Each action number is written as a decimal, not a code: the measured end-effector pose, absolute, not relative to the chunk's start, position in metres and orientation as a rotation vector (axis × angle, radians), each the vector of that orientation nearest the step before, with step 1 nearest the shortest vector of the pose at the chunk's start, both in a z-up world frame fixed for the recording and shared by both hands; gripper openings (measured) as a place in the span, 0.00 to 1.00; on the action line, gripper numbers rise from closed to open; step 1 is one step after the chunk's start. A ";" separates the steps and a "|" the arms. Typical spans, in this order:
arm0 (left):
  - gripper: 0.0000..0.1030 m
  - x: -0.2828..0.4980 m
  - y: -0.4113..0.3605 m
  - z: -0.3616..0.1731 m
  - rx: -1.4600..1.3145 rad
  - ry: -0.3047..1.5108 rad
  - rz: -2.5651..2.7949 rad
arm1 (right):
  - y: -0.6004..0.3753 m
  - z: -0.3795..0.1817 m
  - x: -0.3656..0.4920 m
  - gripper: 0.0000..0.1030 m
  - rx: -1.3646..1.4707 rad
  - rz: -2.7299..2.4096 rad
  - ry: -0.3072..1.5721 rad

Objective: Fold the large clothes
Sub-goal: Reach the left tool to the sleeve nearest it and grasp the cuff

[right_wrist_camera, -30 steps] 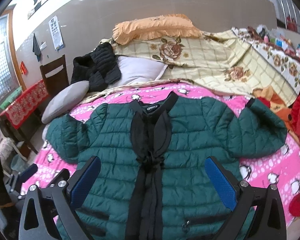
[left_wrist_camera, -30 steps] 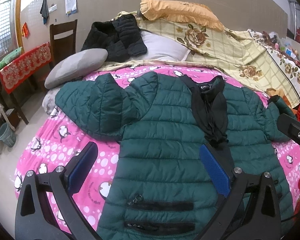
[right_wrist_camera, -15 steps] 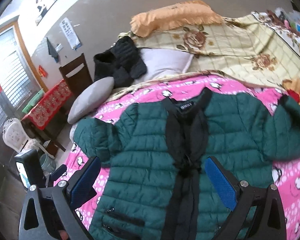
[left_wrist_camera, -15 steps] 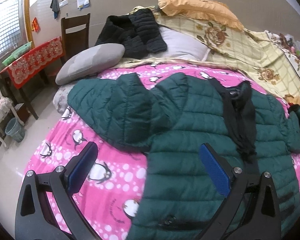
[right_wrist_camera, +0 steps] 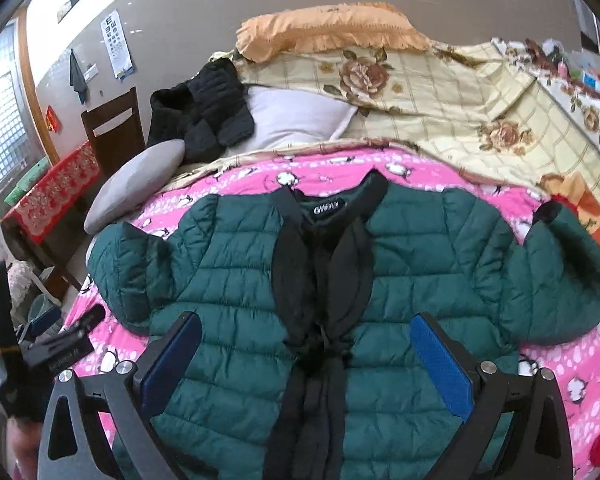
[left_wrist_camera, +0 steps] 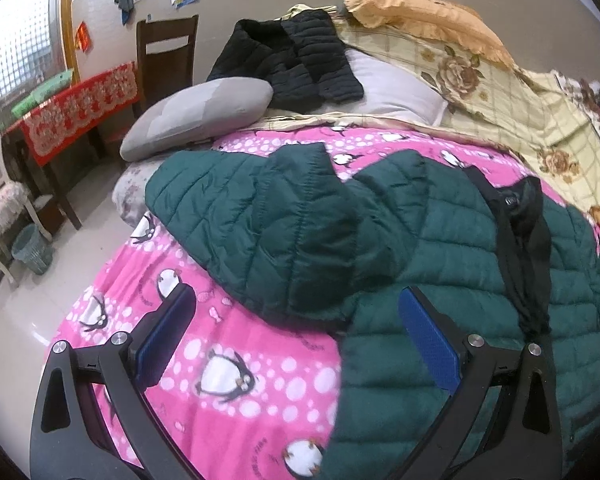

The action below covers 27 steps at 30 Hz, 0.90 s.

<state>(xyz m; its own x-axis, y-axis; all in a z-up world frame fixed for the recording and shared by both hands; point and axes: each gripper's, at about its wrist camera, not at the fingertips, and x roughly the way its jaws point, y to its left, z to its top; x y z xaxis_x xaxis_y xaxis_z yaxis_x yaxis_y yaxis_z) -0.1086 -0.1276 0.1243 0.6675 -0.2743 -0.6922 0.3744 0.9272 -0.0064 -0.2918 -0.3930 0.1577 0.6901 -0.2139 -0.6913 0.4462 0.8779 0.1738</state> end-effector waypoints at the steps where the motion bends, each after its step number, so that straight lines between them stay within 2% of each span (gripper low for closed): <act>1: 0.99 -0.098 -0.124 0.122 0.131 0.772 -0.359 | -0.395 0.155 -0.292 1.00 0.356 -0.373 0.726; 12: 0.99 0.020 -0.068 0.084 -0.031 0.916 -0.244 | -0.399 0.138 -0.281 1.00 0.346 -0.363 0.762; 19: 0.99 0.075 -0.021 0.078 -0.356 0.905 -0.203 | -0.403 0.126 -0.278 1.00 0.372 -0.349 0.793; 27: 0.99 0.109 -0.023 0.073 -0.314 0.909 -0.105 | -0.400 0.122 -0.277 1.00 0.366 -0.330 0.804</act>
